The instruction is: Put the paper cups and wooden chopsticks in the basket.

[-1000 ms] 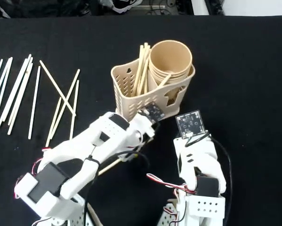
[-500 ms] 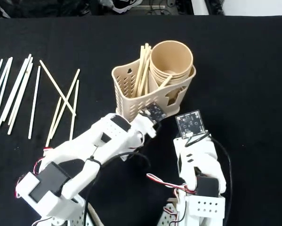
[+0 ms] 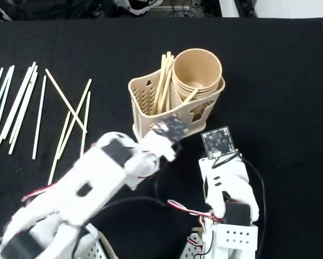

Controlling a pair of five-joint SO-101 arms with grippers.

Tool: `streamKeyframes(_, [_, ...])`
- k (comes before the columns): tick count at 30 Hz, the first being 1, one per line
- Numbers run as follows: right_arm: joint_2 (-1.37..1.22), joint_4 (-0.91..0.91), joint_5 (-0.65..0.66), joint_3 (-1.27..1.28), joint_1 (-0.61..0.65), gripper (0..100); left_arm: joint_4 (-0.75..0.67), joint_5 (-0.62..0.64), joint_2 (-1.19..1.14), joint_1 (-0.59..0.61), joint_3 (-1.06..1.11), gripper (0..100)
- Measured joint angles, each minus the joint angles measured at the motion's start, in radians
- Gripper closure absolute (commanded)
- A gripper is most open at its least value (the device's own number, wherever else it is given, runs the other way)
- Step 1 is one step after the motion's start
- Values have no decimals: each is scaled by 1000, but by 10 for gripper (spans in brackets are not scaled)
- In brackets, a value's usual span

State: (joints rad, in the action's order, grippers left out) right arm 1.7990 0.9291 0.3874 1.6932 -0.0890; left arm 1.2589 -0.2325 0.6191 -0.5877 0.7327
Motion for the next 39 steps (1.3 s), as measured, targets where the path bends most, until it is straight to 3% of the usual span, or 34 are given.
streamKeyframes(5, [0,0,0,0,0,984,178,-52,327,8,-55,972])
streamKeyframes(8, [0,0,0,0,0,984,196,-77,537,11,-150,971])
streamKeyframes(11, [0,0,0,0,0,984,94,-78,749,52,-219,971])
streamKeyframes(16, [0,0,0,0,0,984,-296,-54,939,106,-196,971])
streamKeyframes(21, [0,0,0,0,0,984,-710,164,876,218,-121,971])
streamKeyframes(24, [0,0,0,0,0,984,-853,264,740,269,-120,971])
streamKeyframes(32, [0,0,0,0,0,984,-907,331,324,276,-172,971])
streamKeyframes(39, [0,0,0,0,0,984,-911,399,213,275,-180,971])
